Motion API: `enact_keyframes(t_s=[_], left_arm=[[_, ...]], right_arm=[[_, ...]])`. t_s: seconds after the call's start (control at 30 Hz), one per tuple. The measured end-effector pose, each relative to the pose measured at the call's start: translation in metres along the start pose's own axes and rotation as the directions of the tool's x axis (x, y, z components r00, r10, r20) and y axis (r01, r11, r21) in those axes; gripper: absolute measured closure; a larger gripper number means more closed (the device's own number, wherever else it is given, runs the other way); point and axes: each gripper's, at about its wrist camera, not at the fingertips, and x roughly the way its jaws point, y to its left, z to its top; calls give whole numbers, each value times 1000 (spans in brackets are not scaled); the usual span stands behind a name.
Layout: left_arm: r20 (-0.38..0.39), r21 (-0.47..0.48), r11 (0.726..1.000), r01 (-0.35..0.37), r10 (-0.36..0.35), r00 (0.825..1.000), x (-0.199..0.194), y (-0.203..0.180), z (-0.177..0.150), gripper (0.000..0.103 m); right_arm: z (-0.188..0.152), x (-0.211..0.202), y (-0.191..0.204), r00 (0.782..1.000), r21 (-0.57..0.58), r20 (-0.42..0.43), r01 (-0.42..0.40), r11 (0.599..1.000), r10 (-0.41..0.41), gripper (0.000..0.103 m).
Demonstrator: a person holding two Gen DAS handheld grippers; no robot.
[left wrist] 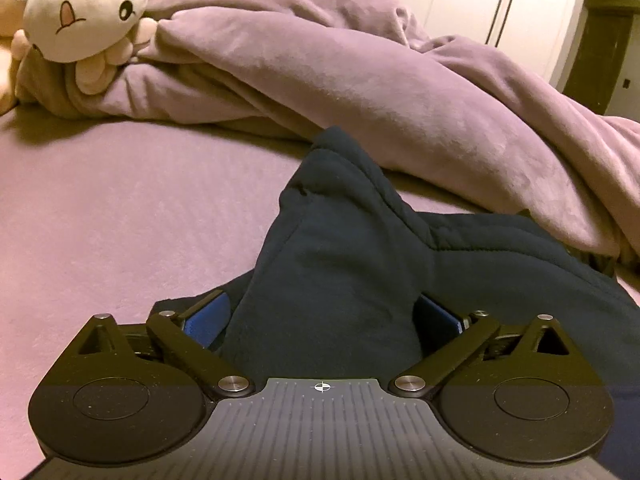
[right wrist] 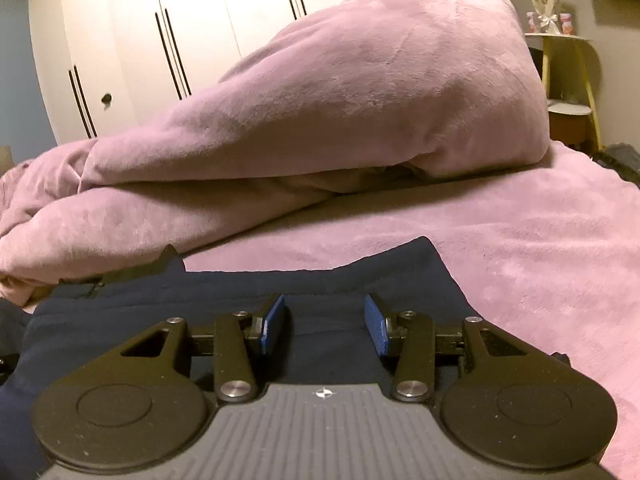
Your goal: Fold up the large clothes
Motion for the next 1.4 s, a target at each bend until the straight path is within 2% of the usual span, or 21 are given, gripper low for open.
enact_keyframes(t_s=[0.13,0.23,0.3,0.33,0.37,0.47,0.57,0.63,0.7,0.77,0.8,0.9,0.93,0.97,1.03,1.1,1.2,1.27,1.33,1.4], left_arm=[[10,-4,1000,-2,2,1000,-1,-1,-1,0],[21,-22,1000,-18,19,1000,-13,2,-2,0],[14,-36,999,-21,22,1000,-23,6,-2,1],[7,-36,999,-21,21,1000,-31,7,-2,3],[8,-23,999,-21,22,1000,-41,7,-3,4],[19,71,997,-7,6,1000,-72,7,-16,4],[62,126,992,-30,22,998,-89,9,-35,3],[41,83,996,-33,30,999,-85,15,-38,3],[-6,34,999,-23,23,1000,-83,21,-33,3],[-28,45,997,-57,58,998,-92,21,-27,4],[-21,63,995,-75,76,997,-101,22,-24,8],[-36,115,992,-50,55,998,-137,37,-25,12],[-48,114,993,-35,40,998,-151,47,-31,12],[-69,106,994,-25,32,997,-162,56,-38,12],[-124,58,998,19,-12,992,-185,76,-56,12],[-180,-24,997,77,-80,980,-207,97,-78,12],[-234,-150,976,160,-193,953,-225,116,-104,12],[-250,-246,941,233,-294,923,-223,121,-114,12],[-232,-323,910,259,-341,911,-214,121,-113,13],[-203,-395,875,281,-381,902,-202,117,-108,13]], right_arm=[[0,6,-7,1000,45,11,-28,999,27,59],[1,2,-3,1000,31,17,-14,999,13,59],[2,-6,1,999,25,32,20,999,-21,39],[2,-12,3,998,28,39,49,998,-50,22],[2,-18,4,997,36,44,64,997,-65,20],[-1,-45,5,998,57,20,66,996,-67,20],[-21,-77,11,998,-43,30,58,997,-57,20],[-38,-90,9,996,-84,65,61,995,-55,20],[-40,-91,2,996,-49,76,48,998,-44,20],[-35,-90,1,995,-29,66,76,997,-74,20],[-33,-90,3,994,-40,61,95,995,-92,20],[-28,-111,7,988,-58,45,147,987,-145,20],[-27,-121,5,986,-45,20,164,985,-164,19],[-29,-135,-3,989,0,-7,145,989,-145,19],[-42,-168,-26,997,148,-32,70,987,-66,19],[-63,-199,-48,997,281,-75,32,959,-11,19],[-106,-239,-77,989,482,-130,-3,876,75,19],[-130,-257,-92,983,607,-109,-52,793,148,19],[-137,-263,-96,980,665,-62,-101,740,189,19],[-138,-251,-98,968,726,-53,-130,676,244,19]])
